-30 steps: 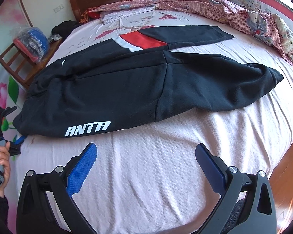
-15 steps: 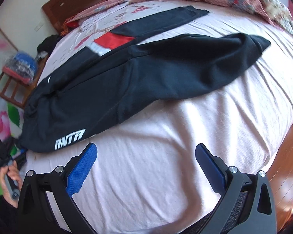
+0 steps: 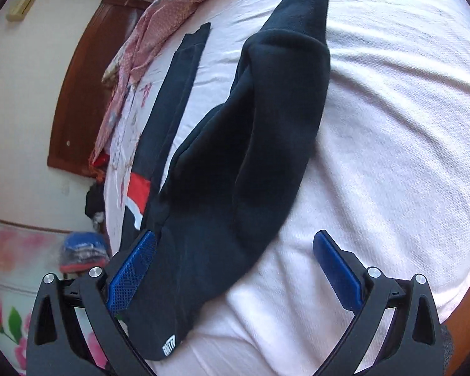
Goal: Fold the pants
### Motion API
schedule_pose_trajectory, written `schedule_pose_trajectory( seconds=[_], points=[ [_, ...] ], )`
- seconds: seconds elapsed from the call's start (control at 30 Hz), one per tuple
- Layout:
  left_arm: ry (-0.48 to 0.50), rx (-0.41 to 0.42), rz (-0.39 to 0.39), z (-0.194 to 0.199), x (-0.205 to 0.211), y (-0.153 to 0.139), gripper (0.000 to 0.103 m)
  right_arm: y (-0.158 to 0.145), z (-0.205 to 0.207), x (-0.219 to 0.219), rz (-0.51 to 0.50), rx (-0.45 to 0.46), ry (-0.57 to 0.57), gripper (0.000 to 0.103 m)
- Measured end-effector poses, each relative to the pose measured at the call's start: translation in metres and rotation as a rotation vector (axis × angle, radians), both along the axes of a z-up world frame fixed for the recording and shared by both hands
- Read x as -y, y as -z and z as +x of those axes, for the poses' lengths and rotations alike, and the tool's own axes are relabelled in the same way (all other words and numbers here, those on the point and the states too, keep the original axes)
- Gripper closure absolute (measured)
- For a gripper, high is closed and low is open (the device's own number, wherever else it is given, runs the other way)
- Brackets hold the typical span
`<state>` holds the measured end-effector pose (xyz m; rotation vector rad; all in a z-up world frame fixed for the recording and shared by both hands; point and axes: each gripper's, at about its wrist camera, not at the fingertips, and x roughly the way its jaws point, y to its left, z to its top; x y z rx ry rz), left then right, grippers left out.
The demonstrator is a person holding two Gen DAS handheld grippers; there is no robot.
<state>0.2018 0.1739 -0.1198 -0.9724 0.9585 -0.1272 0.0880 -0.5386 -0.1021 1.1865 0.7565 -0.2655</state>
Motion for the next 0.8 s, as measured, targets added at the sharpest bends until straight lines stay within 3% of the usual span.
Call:
schedule_pose_trajectory(
  seconds=[0.13,0.23,0.43,0.47,0.53,0.57,0.67,0.8],
  points=[
    [0.004,0.004,0.004,0.001,0.003,-0.001,0.089,-0.008,0.009,0.006,-0.075,0.012,0.009,0.011],
    [0.001,0.004,0.001,-0.001,0.005,-0.001,0.089,-0.005,0.018,0.014,-0.073,-0.009,0.017,0.021],
    [0.007,0.007,0.004,-0.003,0.006,-0.002,0.089,0.004,0.022,0.025,-0.086,-0.029,0.058,0.024],
    [0.005,0.006,0.002,-0.003,0.006,-0.002,0.089,0.004,0.022,0.024,-0.103,-0.037,0.043,0.030],
    [0.003,0.008,0.000,-0.003,0.006,-0.001,0.089,0.005,0.025,0.022,-0.126,-0.054,0.017,0.054],
    [0.001,0.009,-0.002,-0.004,0.006,-0.001,0.089,0.005,0.026,0.022,-0.140,-0.066,0.010,0.059],
    [0.001,0.016,0.001,-0.005,0.006,-0.002,0.090,0.006,0.028,0.022,-0.160,-0.088,-0.022,0.094],
    [-0.019,0.029,0.000,-0.011,0.004,-0.004,0.092,-0.006,0.028,0.018,-0.230,-0.080,-0.073,0.097]
  ],
)
